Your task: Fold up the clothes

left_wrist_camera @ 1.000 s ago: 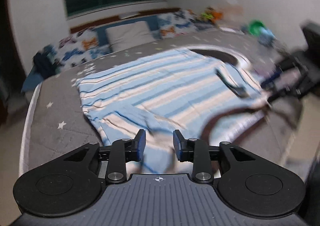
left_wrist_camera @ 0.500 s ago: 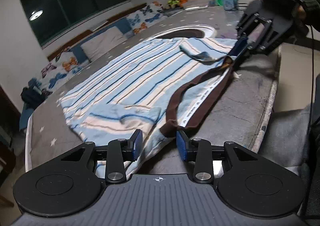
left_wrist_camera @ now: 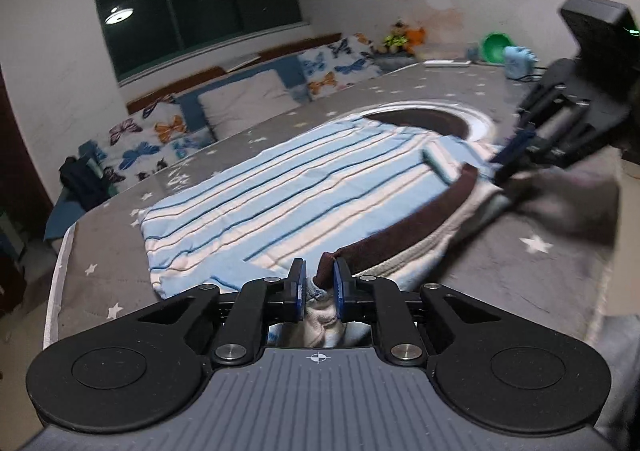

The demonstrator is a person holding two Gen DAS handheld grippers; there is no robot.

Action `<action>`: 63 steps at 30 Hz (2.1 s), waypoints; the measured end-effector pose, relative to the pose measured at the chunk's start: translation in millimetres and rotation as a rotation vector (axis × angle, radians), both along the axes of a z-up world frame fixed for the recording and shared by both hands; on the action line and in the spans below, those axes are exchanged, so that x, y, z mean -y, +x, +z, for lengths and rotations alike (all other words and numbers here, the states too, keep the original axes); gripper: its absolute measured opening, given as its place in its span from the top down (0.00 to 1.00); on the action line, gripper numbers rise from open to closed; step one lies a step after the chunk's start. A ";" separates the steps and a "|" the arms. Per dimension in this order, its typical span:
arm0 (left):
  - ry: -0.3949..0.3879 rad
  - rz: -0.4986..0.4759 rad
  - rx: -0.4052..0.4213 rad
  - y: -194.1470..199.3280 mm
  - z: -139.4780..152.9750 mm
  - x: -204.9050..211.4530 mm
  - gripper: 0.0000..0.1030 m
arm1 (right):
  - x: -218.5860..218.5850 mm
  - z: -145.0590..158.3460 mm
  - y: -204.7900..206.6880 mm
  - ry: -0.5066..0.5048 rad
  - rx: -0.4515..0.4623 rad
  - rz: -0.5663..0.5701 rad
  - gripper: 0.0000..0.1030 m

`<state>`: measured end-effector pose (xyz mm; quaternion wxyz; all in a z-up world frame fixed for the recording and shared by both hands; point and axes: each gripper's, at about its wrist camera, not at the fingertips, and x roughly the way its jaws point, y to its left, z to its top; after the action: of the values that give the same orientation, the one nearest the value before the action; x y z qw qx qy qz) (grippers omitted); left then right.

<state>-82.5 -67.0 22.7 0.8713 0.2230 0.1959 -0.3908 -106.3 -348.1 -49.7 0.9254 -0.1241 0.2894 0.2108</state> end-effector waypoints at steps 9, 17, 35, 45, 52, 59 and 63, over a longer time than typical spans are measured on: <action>-0.007 0.000 -0.031 14.1 -2.0 1.5 0.82 | 1.9 -3.8 1.1 -0.017 -0.019 -0.003 0.56; 0.040 -0.024 0.066 -16.8 3.0 -29.6 0.53 | 2.1 -7.4 -1.0 -0.036 -0.031 -0.010 0.81; 0.162 -0.061 0.002 -24.8 -18.6 -52.1 0.92 | 0.4 -14.3 -6.5 -0.047 -0.038 -0.022 0.92; 0.088 -0.095 0.009 -111.1 19.8 -92.6 0.94 | 1.6 9.7 -7.0 -0.025 -0.006 -0.012 0.94; 0.054 -0.048 0.037 -154.8 41.9 -107.2 0.94 | 2.5 27.8 4.3 -0.020 0.007 -0.005 0.94; 0.008 0.109 0.035 -93.8 41.2 -89.9 0.94 | 3.4 45.9 15.6 -0.015 0.020 0.002 0.94; -0.008 0.154 0.042 -41.2 42.9 -72.4 0.94 | 3.9 56.3 22.0 -0.011 0.028 0.007 0.94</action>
<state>-123.8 5.4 65.6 0.9037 0.2116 0.1927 -0.3186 -84.3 -352.0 6.5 0.9279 -0.1333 0.2773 0.2105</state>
